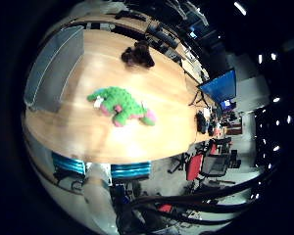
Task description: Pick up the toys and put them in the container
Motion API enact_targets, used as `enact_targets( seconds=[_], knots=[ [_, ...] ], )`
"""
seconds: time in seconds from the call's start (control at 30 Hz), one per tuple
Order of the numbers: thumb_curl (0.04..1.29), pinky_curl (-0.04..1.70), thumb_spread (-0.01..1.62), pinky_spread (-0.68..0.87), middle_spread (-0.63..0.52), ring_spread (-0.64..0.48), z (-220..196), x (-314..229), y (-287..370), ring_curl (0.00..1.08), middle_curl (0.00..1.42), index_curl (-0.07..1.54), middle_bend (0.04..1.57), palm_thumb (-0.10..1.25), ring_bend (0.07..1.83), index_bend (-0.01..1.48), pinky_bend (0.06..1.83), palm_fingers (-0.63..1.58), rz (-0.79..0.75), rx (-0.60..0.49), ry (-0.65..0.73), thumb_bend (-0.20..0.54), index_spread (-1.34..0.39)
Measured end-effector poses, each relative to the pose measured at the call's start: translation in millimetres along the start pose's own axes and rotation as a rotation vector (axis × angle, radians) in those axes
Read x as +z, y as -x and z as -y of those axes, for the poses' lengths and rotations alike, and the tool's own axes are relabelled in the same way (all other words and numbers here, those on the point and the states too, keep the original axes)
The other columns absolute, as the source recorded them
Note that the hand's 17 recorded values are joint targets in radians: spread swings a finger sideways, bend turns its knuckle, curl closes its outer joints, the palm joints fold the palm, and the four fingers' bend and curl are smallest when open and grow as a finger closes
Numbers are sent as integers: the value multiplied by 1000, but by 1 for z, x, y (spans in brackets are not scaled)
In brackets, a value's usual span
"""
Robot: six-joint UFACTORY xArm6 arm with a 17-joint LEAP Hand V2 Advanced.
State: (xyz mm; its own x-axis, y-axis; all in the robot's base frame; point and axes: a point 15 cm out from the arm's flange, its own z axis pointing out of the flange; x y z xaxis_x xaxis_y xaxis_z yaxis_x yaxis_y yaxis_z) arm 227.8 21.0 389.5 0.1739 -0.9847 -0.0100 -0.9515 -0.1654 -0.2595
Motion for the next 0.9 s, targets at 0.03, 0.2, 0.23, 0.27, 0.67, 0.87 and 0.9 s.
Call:
enact_targets(
  seconds=[0.03,0.2,0.23,0.27,0.67,0.87,0.9],
  knots=[
    [269,135,1089,310,-179,-137,0,0,0,184,369,310,310,457,590,172,532,394,0,0,0,-23,-475],
    [269,133,1089,310,-176,-139,0,0,0,183,369,310,312,457,588,170,535,393,0,2,2,-23,-475],
    [269,133,1089,310,-175,-139,0,0,0,183,369,310,312,457,588,170,536,393,0,3,1,-23,-474],
    [271,132,1083,310,-175,-139,0,1,0,183,369,310,312,459,588,171,536,393,0,2,6,-22,-474],
    [275,135,1063,296,-181,-147,33,30,-44,185,367,308,300,455,582,166,547,365,-81,46,60,-24,-468],
    [278,138,1052,291,-185,-153,56,60,-79,188,369,304,298,458,582,167,552,362,-101,95,70,-23,-466],
    [278,138,1051,291,-185,-153,57,66,-85,188,369,304,298,458,582,167,552,362,-102,106,78,-24,-466]
  ],
)
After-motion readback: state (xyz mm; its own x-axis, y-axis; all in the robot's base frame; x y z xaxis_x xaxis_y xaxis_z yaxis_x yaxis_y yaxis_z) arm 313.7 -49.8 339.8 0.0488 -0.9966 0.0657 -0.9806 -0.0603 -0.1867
